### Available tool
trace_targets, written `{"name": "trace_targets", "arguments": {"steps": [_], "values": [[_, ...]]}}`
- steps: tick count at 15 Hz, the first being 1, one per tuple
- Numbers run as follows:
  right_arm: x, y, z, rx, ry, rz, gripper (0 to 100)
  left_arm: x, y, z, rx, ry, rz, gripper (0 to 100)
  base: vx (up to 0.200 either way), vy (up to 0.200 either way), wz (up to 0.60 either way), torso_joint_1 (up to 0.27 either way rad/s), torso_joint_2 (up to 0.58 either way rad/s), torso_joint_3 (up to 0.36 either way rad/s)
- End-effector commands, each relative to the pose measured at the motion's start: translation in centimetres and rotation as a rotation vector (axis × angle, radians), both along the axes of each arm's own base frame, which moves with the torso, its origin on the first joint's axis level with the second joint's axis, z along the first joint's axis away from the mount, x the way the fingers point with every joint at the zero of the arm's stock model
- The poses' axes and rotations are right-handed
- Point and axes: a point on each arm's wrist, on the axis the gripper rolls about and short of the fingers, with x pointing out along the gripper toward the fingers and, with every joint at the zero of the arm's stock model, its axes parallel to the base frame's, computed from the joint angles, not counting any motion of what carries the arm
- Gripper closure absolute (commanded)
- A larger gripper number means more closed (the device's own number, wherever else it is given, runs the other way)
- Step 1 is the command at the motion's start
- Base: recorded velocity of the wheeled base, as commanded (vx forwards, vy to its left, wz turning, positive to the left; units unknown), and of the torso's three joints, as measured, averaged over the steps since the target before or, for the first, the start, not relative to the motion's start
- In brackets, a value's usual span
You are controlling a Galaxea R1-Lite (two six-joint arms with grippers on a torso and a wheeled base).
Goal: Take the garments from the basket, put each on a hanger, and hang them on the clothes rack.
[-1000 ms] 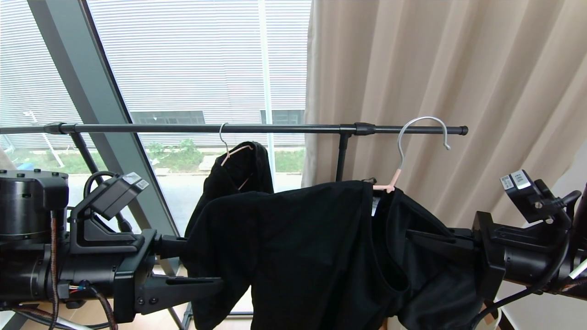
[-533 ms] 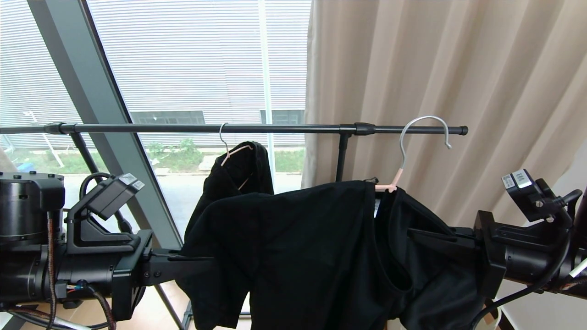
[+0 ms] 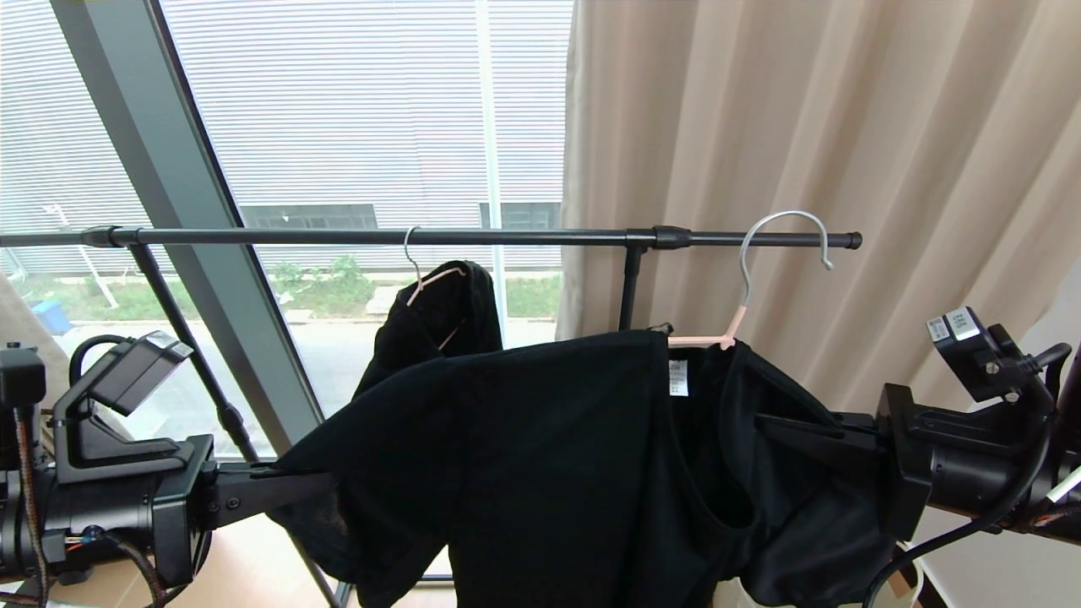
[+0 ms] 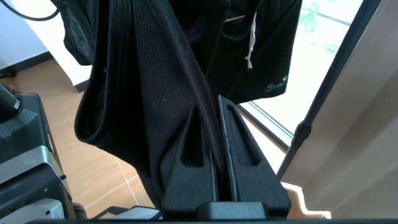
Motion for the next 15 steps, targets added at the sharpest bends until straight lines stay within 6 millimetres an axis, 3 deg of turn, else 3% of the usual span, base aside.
{"name": "trace_targets", "arguments": {"steps": [1,15], "values": [[0.0,0.0,0.0,0.0,0.001,-0.001,100,-0.4,0.5,0.0,0.0,-0.005,0.025,100,0.0,0.0,0.0,0.0,0.0,0.0],[0.2,-0.5,0.1,0.002,-0.005,-0.024,100,-1.7,1.3,-1.5,-0.002,0.048,0.074,100,0.0,0.0,0.0,0.0,0.0,0.0]]}}
